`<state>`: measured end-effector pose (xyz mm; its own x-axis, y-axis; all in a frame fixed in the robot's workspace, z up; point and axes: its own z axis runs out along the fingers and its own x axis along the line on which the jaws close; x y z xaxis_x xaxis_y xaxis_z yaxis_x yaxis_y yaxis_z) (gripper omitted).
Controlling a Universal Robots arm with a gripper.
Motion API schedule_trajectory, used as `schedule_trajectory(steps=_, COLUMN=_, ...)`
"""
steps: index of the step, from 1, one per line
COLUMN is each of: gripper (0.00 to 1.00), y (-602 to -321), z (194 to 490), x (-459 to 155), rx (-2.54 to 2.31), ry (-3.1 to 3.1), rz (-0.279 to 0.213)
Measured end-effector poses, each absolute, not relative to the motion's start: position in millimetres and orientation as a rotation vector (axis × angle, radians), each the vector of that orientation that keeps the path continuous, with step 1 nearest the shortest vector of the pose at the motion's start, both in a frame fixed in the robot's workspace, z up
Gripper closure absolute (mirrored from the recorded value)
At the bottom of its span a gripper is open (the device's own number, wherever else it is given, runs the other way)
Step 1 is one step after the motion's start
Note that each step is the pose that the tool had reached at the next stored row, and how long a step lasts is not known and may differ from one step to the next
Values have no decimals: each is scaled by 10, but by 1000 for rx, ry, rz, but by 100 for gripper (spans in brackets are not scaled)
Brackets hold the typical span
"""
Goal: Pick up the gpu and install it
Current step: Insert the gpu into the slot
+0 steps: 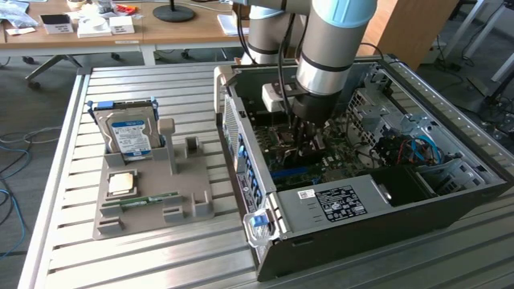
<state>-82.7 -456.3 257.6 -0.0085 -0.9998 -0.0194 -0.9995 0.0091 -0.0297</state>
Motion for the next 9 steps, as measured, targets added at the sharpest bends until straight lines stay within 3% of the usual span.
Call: schedule_trajectory(steps=9, gripper=73, y=-4563, z=2566, x=-827, rx=-2187, ry=2207, rz=-12)
